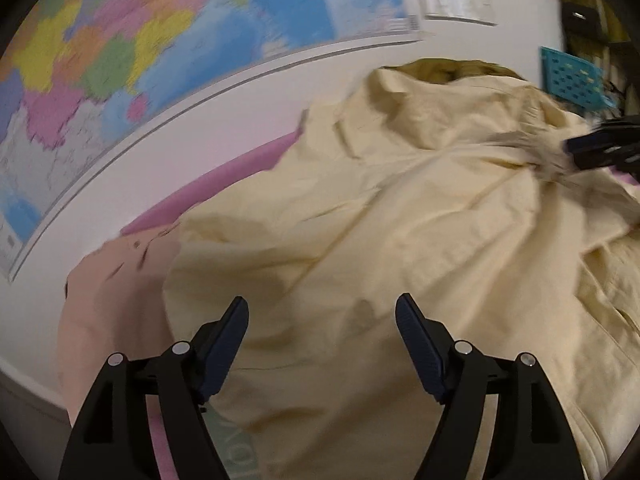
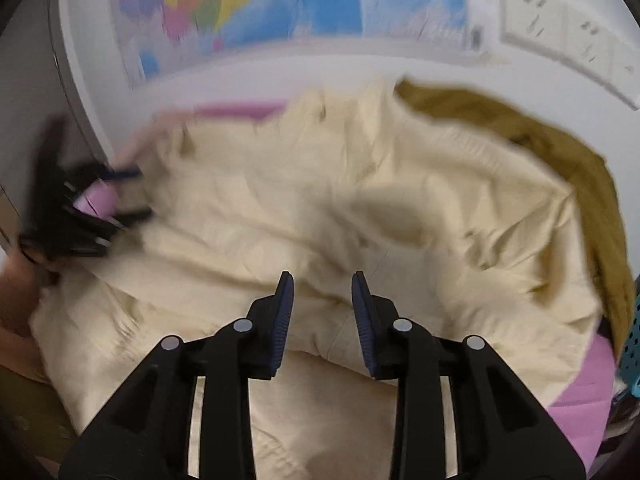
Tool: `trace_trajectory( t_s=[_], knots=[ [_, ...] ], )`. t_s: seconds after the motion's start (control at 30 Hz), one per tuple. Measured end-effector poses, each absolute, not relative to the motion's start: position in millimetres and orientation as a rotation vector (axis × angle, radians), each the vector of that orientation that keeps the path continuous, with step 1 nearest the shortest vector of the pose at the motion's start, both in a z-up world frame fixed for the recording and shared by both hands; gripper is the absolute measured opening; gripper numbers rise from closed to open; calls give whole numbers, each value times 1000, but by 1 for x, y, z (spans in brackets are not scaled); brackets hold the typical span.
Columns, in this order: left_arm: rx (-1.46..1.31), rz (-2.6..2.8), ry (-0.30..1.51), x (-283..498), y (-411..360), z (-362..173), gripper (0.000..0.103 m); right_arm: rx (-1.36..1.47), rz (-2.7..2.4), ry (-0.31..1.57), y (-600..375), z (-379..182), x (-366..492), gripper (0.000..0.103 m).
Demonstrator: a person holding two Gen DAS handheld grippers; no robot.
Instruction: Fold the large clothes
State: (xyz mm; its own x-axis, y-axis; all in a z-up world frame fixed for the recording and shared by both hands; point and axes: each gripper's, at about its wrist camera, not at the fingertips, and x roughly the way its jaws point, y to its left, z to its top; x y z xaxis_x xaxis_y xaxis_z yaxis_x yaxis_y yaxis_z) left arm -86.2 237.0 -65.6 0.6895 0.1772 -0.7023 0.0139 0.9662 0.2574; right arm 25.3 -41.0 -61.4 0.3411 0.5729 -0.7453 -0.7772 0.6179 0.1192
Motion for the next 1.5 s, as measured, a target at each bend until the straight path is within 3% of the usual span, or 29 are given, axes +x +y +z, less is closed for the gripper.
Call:
trace_trajectory(
  t_s=[0.13,0.23,0.3,0.4,0.63,0.8,0.97,1.2,1.5],
  knots=[
    [305,105,870,-76,227,-86,74,-268,843,944,-40,-91,51,31],
    [286,159,871,-76,233,-84,74,-184,855,915,-59,-73,46,36],
    [237,155,831,-86,241,-71,74,-135,893,874,-78,-56,33,44],
    [212,137,779,-108,245,-55,75,-150,948,859,-94,-46,5,44],
    [149,120,781,-135,244,-56,76,-177,879,998,-90,-83,-3,52],
    [30,100,703,-184,260,-42,87,-26,907,892,-125,-53,-11,61],
    [-91,78,711,-229,277,-46,90,98,874,833,-181,-39,-38,67],
    [-274,7,803,-262,282,-83,90,229,717,883,-261,-67,-60,83],
    [-375,-131,850,-267,266,-101,96,333,779,951,-275,-107,-73,87]
  ],
)
